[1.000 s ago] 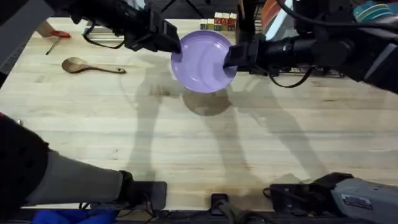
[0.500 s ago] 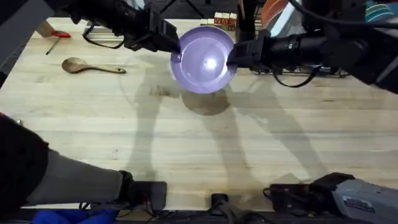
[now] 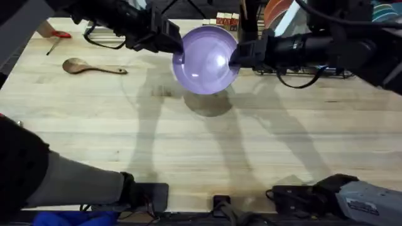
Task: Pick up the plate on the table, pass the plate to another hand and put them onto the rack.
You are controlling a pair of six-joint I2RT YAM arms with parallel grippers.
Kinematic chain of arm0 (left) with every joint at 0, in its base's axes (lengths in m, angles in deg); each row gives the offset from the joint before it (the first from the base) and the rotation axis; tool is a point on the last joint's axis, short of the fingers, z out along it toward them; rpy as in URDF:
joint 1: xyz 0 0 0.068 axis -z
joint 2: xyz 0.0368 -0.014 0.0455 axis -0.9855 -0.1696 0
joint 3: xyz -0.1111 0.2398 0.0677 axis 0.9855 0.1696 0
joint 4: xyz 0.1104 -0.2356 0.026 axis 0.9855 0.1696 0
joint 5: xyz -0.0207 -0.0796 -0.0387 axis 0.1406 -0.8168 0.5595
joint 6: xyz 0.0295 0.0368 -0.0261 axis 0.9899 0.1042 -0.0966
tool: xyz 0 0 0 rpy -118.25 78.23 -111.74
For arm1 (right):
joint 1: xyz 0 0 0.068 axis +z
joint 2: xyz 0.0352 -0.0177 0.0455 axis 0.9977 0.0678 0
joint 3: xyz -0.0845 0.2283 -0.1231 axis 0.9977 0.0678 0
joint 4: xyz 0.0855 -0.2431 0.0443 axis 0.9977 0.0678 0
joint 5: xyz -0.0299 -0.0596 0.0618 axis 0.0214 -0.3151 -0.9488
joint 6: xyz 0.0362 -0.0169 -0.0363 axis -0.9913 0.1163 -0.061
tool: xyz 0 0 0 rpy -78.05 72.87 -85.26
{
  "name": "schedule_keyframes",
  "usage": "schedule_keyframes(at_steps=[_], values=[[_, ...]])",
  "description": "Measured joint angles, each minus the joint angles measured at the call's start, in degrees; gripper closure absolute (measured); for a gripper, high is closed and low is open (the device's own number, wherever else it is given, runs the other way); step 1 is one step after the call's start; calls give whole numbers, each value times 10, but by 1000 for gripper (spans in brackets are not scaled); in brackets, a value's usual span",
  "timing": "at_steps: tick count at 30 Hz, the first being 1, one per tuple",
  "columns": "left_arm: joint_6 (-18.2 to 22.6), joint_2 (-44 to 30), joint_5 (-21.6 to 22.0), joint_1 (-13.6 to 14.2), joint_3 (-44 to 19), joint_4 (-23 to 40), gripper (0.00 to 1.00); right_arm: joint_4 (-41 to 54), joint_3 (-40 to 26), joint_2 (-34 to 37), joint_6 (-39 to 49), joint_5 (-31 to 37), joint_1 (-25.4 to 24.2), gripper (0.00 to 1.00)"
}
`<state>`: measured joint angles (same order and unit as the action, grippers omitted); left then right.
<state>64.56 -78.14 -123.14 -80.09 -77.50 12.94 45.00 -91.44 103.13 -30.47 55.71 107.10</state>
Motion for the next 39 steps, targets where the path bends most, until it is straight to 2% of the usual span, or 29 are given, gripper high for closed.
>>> schedule_keyframes(at_steps=[2, 4, 8, 9, 15, 23, 39], values=[[-1, 0, -2, 0, 0, 0, 778, 1, 0, 0, 0, 0, 0, 970], [-3, 0, -6, 0, 0, 0, 633, 2, 0, 0, 1, 1, 0, 970], [-4, 0, -9, 0, 0, 0, 63, 2, 0, 0, 10, 4, 0, 971], [-5, 0, -10, 0, 0, 0, 19, 1, 0, 0, 13, 5, 0, 971], [-5, 0, -10, 0, 0, -6, 5, 1, 0, 0, 18, 15, -8, 971], [-5, 0, -10, 0, 0, -11, 6, 3, -9, 0, 67, 25, -77, 972], [-5, 0, -11, -9, 0, -11, 5, 48, -174, 0, 280, 91, -194, 973]])
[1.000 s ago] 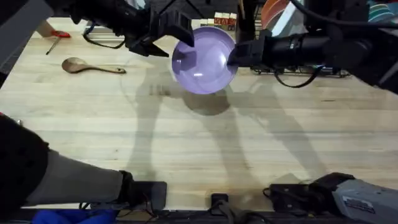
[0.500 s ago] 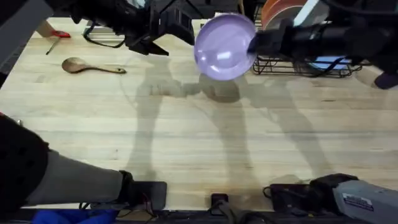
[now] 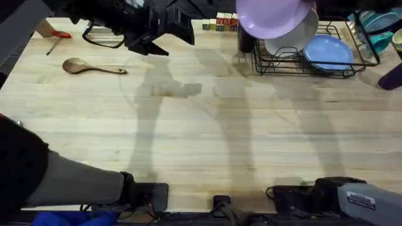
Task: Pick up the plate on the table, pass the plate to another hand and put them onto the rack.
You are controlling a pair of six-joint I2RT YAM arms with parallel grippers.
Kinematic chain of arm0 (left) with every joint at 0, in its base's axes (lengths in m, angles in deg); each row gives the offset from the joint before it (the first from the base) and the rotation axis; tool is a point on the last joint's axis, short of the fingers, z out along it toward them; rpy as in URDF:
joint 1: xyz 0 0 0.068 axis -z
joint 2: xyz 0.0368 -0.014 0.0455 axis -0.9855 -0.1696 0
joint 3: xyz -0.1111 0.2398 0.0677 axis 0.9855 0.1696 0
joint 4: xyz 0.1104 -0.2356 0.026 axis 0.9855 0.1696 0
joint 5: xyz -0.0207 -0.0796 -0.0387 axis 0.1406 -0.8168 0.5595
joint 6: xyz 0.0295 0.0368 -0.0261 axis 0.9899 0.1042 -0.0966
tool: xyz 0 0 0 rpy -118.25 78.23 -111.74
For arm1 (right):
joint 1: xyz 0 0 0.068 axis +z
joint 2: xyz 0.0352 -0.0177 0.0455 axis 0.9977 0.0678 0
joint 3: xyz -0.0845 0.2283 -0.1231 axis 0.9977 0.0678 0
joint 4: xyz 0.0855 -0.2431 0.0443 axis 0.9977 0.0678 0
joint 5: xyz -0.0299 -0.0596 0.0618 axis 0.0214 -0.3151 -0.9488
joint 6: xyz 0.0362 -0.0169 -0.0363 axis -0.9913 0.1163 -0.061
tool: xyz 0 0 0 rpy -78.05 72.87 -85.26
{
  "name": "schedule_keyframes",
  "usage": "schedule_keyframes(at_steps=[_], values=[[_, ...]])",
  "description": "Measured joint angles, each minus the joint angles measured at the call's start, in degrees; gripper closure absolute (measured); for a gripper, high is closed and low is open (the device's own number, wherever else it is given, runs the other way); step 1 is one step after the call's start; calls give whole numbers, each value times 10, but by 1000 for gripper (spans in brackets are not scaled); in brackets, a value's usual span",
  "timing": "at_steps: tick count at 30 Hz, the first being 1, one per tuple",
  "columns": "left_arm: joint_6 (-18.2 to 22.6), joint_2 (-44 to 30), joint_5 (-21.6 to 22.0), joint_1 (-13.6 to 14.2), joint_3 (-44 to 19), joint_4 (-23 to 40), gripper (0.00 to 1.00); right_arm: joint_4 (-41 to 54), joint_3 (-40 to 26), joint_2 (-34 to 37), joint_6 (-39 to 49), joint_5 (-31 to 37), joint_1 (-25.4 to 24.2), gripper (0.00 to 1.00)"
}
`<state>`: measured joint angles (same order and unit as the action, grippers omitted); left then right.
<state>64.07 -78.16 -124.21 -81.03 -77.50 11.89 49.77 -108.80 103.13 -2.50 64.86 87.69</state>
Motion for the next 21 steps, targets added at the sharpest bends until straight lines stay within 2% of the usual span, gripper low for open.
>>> schedule_keyframes(at_steps=[10, 21], values=[[0, 0, 0, 0, 0, 0, 6, 2, -8, 0, 179, 9, -33, 974], [0, 0, 0, 0, 0, -12, 5, -2, -8, 0, 468, 11, -70, 973]])
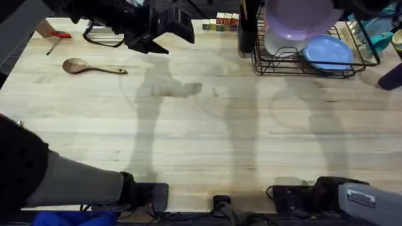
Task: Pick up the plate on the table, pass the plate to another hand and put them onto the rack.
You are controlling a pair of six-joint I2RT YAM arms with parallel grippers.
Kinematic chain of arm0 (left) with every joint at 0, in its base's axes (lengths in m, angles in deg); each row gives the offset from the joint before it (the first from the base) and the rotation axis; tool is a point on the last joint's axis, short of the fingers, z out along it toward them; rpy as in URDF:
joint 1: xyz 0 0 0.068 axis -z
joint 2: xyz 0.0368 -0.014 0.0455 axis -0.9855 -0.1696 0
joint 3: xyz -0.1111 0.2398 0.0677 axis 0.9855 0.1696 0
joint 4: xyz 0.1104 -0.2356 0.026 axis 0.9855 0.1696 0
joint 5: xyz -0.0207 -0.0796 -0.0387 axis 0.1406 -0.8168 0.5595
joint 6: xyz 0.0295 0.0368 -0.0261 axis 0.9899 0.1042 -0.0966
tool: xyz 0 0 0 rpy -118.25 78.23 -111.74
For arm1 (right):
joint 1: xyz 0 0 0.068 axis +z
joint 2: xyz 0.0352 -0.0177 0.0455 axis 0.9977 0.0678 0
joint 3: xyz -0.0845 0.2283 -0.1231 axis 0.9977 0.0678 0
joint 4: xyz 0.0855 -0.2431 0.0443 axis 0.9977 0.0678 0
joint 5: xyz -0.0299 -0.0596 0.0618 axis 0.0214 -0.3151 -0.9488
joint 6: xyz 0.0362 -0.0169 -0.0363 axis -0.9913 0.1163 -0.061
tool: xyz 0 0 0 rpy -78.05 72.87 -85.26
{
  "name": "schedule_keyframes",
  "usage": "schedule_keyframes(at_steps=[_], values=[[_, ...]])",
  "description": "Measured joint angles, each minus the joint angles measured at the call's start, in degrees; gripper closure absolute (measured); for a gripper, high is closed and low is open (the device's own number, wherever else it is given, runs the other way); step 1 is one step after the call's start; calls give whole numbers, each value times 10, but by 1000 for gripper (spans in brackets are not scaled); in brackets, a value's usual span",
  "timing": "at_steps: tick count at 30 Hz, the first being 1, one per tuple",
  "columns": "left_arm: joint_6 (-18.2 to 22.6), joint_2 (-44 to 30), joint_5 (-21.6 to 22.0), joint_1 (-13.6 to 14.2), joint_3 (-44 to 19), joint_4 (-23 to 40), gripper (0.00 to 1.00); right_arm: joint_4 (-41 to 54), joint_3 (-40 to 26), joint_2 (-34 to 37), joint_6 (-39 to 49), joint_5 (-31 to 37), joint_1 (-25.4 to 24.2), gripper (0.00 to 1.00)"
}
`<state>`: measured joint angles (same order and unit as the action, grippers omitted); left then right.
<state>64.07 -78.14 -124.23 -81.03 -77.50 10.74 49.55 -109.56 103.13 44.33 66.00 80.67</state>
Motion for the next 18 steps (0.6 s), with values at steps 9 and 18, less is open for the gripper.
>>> schedule_keyframes(at_steps=[9, 18], values=[[0, 0, 0, 0, 0, -2, 5, 0, 0, 0, 219, 3, -16, 974], [0, 0, 0, 0, 0, -5, 5, -13, 0, 34, 370, 46, -16, 974]])
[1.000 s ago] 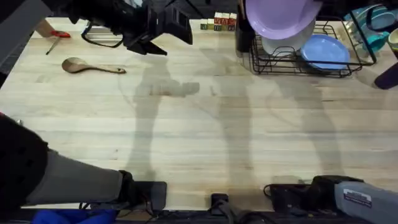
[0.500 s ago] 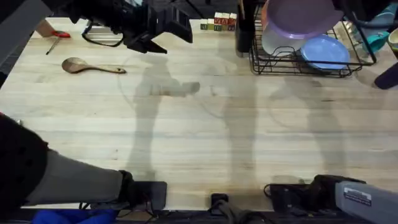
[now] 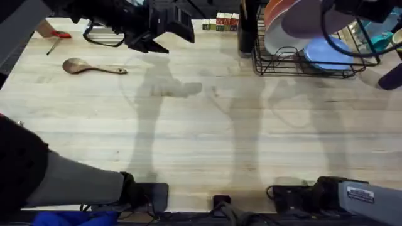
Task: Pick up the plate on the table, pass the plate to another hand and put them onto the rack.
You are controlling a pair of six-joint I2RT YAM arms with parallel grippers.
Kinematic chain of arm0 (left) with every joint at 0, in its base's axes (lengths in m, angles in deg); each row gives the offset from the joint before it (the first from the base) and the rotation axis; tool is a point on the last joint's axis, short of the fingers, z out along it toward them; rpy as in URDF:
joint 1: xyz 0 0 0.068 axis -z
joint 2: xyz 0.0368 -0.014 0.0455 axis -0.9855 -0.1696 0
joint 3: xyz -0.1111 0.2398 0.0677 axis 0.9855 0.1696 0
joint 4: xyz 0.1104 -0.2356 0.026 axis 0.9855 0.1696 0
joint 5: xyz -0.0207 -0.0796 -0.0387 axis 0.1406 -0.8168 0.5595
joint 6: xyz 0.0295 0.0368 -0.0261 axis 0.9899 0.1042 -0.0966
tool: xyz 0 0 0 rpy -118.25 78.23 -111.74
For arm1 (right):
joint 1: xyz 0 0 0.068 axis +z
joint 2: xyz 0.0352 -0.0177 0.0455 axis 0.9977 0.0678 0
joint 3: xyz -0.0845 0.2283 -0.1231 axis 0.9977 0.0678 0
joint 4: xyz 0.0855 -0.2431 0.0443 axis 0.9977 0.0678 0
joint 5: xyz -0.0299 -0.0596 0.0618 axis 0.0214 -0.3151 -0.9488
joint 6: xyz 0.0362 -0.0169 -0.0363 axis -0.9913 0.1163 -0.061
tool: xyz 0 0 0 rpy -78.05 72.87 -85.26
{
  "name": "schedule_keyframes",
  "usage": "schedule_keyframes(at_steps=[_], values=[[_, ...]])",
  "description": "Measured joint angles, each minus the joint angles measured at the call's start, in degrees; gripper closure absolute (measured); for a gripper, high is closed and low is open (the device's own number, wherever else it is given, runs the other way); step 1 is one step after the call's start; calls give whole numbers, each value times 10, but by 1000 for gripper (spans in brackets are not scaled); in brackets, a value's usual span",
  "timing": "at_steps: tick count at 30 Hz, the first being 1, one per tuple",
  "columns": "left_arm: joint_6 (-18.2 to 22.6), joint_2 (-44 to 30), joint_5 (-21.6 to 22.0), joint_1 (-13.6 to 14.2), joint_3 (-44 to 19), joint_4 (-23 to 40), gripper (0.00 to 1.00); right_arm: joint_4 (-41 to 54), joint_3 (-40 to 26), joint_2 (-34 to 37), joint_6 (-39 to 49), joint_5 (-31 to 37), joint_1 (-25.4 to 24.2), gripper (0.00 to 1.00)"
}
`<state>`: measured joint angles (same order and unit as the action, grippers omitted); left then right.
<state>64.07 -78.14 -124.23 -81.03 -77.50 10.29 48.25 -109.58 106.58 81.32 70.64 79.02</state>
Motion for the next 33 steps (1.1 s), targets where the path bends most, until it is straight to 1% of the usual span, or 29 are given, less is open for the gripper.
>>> schedule_keyframes(at_steps=[9, 25, 33], values=[[0, 0, 0, 0, 0, -8, 6, -1, 0, 49, 57, 20, 0, 974], [0, 0, 0, 0, 0, -8, 6, -4, 0, 116, 84, 25, 0, 974], [0, 0, 0, 0, 0, -8, 6, -8, 0, 135, 86, 25, 0, 973]])
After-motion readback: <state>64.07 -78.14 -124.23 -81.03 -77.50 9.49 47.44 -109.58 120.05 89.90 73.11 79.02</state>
